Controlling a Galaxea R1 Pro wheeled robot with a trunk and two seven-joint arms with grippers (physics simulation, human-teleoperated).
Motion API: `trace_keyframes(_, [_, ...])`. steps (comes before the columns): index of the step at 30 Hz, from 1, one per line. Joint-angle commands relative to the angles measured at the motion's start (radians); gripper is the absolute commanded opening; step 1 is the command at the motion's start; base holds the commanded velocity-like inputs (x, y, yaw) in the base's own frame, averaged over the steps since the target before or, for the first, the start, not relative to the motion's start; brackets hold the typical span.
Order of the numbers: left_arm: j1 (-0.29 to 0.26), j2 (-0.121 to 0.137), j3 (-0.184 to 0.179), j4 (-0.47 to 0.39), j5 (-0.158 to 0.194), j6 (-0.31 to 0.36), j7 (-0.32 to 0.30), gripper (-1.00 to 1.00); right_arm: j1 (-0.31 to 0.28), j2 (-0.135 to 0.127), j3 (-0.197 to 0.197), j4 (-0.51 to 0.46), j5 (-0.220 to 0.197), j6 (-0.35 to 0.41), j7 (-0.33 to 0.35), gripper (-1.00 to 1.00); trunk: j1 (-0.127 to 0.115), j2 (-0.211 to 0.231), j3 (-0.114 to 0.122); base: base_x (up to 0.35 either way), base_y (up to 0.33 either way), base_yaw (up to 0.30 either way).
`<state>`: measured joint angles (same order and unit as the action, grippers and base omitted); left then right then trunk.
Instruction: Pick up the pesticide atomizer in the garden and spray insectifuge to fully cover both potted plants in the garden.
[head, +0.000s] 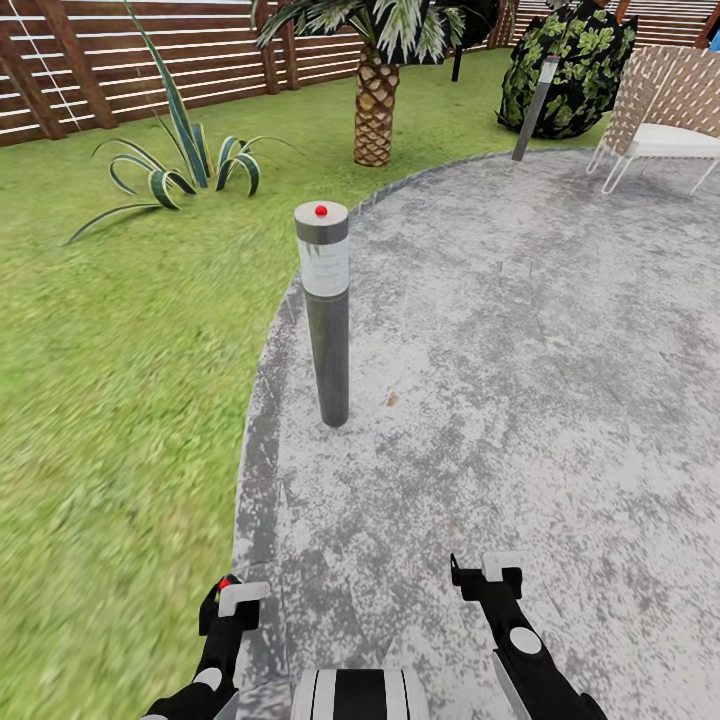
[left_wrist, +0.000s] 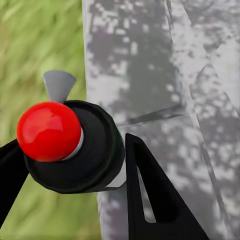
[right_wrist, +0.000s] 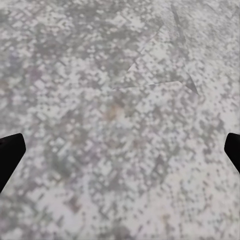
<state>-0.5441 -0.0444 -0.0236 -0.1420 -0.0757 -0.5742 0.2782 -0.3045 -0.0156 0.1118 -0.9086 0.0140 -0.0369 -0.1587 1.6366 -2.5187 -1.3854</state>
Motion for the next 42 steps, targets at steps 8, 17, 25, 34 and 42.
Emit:
trace_keyframes(8, [-0.001,0.0,-0.002,0.001,-0.009,-0.001,0.009,-1.0,-0.001,-0.001,0.005,0.001,0.001,-0.001,-0.009,1.0,0.0,0.0,-0.001,0.0,0.0,0.0])
trace_keyframes(17, [-0.001,0.0,-0.002,0.001,-0.009,-0.001,0.009,-1.0,0.0,-0.003,0.005,0.001,0.001,-0.001,-0.009,1.0,-0.001,0.0,0.007,0.0,0.0,0.0])
trace_keyframes(25, [-0.001,0.0,-0.002,0.001,-0.009,-0.001,0.009,-1.0,0.0,-0.003,0.005,0.001,0.001,-0.001,-0.009,1.0,-0.005,0.002,0.038,0.0,0.0,0.0])
trace_keyframes(34, [-0.001,0.0,-0.002,0.001,-0.009,-0.001,0.009,-1.0,0.001,0.0,0.006,0.001,0.001,-0.003,-0.009,1.0,-0.009,0.004,0.073,0.0,0.0,0.0])
trace_keyframes(42, [0.017,0.001,-0.003,0.003,-0.01,0.0,0.009,-1.0,0.002,0.002,0.006,-0.001,0.0,-0.008,-0.01,1.0,-0.012,0.006,0.104,0.0,0.0,0.0])
